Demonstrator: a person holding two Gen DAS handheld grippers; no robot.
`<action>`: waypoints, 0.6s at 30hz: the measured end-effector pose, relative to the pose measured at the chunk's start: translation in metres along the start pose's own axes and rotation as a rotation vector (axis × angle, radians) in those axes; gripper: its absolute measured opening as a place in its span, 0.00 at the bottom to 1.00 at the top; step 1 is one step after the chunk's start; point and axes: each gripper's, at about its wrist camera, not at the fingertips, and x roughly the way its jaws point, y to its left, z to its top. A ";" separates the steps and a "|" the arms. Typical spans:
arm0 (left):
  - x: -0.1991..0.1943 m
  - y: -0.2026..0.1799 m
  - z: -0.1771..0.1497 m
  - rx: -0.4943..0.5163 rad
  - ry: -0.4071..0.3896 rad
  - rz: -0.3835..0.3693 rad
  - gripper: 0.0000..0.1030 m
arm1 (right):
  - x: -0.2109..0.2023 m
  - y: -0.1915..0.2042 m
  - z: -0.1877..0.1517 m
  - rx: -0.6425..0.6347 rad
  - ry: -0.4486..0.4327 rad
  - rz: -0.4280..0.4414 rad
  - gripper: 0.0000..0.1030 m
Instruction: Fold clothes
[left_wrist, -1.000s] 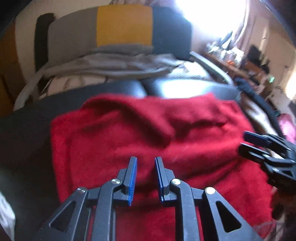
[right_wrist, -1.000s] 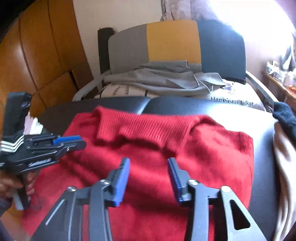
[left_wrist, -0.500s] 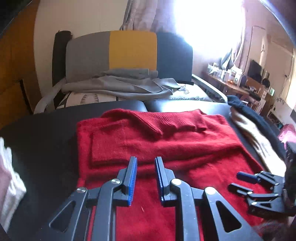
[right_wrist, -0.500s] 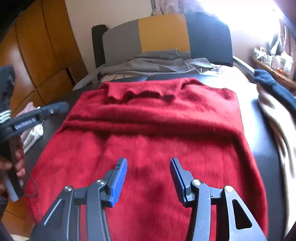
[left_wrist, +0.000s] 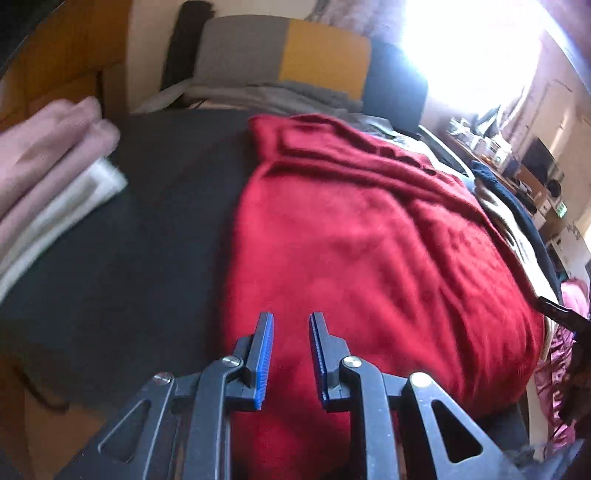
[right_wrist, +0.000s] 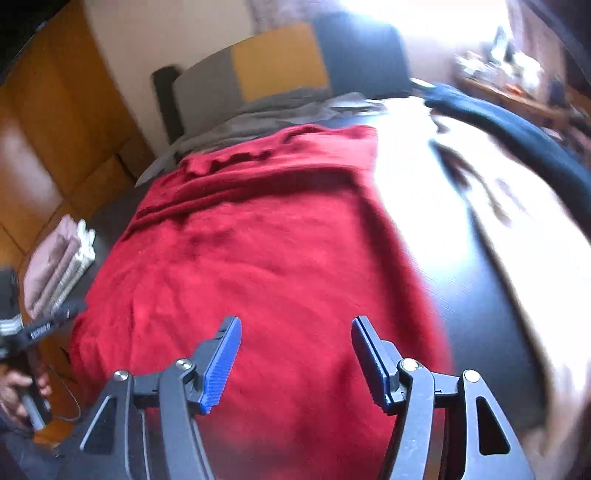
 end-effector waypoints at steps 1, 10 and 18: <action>-0.004 0.004 -0.006 -0.007 -0.004 0.002 0.19 | -0.011 -0.014 -0.006 0.030 -0.002 -0.010 0.62; -0.024 0.023 -0.029 -0.064 -0.042 0.032 0.22 | -0.043 -0.067 -0.049 0.152 0.028 0.016 0.61; -0.025 0.036 -0.039 -0.092 -0.010 0.062 0.23 | -0.020 -0.030 -0.040 0.111 0.089 0.248 0.37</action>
